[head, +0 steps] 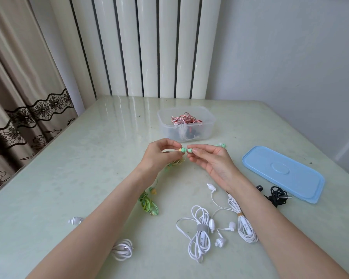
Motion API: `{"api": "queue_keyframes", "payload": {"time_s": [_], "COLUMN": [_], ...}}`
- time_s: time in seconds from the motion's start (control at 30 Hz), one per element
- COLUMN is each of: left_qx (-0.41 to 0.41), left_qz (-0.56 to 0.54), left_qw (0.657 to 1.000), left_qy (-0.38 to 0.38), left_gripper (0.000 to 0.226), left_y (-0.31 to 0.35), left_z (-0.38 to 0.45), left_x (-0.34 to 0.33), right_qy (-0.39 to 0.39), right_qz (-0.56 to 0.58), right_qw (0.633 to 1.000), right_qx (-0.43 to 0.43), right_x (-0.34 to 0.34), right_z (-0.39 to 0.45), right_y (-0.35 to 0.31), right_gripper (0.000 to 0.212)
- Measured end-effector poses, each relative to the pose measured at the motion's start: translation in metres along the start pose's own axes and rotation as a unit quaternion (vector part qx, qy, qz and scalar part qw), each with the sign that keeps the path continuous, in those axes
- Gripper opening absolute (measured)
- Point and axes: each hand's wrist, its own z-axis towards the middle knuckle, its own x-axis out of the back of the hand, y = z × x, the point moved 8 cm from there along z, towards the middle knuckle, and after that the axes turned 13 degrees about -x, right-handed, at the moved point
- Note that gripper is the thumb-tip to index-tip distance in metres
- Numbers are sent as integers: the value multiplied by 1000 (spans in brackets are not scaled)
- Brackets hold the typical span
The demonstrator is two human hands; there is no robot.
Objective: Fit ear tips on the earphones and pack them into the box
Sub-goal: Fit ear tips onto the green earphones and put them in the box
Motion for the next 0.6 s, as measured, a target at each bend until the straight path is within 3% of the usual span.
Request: {"api": "queue_keyframes", "payload": {"time_s": [0.6], "left_qx": [-48], "left_qz": [51], "left_qw": [997], "left_qy": [-17], "left_gripper": [18], "left_y": [8], "left_z": [0], "left_x": [-5], "right_qy": [-2], "right_qz": [-29], "right_qw": [999], "right_qx": [29], "right_x": [-1], "right_z": [1], "right_y": [-2], "right_gripper": [16]}}
